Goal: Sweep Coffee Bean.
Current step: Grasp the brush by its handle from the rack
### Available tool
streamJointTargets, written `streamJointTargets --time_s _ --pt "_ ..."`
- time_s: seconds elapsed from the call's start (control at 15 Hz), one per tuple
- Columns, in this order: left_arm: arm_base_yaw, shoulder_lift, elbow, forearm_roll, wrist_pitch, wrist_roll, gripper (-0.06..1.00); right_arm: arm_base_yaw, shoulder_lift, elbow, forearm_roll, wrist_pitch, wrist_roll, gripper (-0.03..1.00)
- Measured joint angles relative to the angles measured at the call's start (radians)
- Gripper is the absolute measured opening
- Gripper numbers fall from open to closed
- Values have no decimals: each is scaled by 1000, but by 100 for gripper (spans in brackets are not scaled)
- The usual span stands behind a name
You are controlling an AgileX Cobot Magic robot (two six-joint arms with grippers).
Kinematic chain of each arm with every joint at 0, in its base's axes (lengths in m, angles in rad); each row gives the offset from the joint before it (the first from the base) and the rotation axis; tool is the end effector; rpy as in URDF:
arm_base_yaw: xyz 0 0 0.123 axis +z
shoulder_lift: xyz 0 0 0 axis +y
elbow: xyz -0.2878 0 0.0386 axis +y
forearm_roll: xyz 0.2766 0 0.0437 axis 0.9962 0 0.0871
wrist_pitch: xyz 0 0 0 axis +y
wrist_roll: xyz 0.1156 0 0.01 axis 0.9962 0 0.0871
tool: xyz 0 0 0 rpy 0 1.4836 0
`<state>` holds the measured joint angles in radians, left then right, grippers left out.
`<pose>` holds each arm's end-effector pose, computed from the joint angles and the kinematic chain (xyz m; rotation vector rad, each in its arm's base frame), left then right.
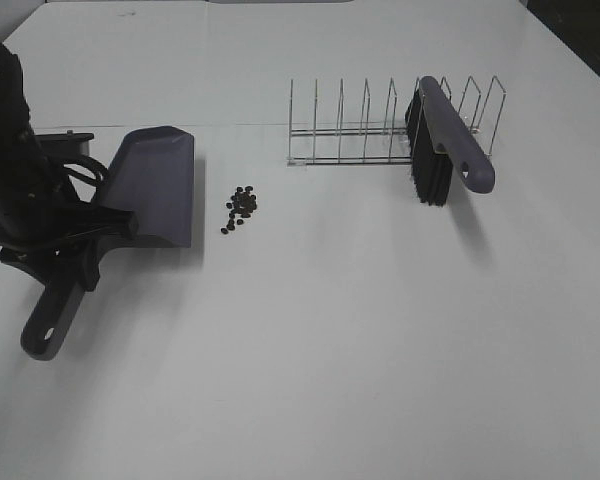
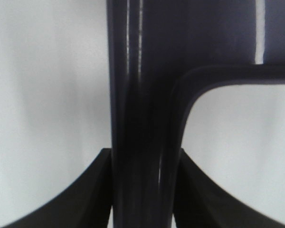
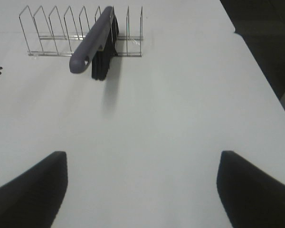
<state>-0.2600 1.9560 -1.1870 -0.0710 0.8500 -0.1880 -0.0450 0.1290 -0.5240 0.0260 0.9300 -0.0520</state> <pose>0.3633 -0.1031 0.0985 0.0407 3.1139 -0.0959 0.0626 -0.0004 0.2948 -0.0046 2.0185 -0.0307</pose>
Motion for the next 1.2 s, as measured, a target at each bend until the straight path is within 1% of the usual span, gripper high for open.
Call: streamJointTargets --time_s 0.13,0.2,0.27,0.33,0.47,0.67,0.73,0.8,0.93,1.07,1.13,1.2 --pt "0 0 0 3 0 0 34 2 123 -19 73 -131 -87 76" --pt "0 0 0 3 0 0 34 3 161 -27 102 -159 -116 76" --pt "0 0 0 4 -3 1 34 35 318 -78 202 -219 -213 76" --pt "0 0 0 4 -8 1 34 62 424 -119 228 -228 -244 75" --pt "0 0 0 4 -15 1 34 103 651 -224 238 -229 -260 75" --pt "0 0 0 4 -20 1 34 116 994 -449 238 -227 -271 74" --pt "0 0 0 4 -20 1 34 116 1037 -497 238 -224 -271 74" --pt "0 0 0 4 -21 1 34 116 1131 -587 238 -202 -271 74" --pt "0 0 0 4 -22 1 34 116 1318 -797 238 -125 -260 73" --pt "0 0 0 4 -22 1 34 126 1501 -1014 230 -37 -212 70" --pt "0 0 0 4 -22 1 34 145 1585 -1115 197 7 -179 69" --pt "0 0 0 4 -22 1 34 204 1765 -1322 79 96 -83 68"
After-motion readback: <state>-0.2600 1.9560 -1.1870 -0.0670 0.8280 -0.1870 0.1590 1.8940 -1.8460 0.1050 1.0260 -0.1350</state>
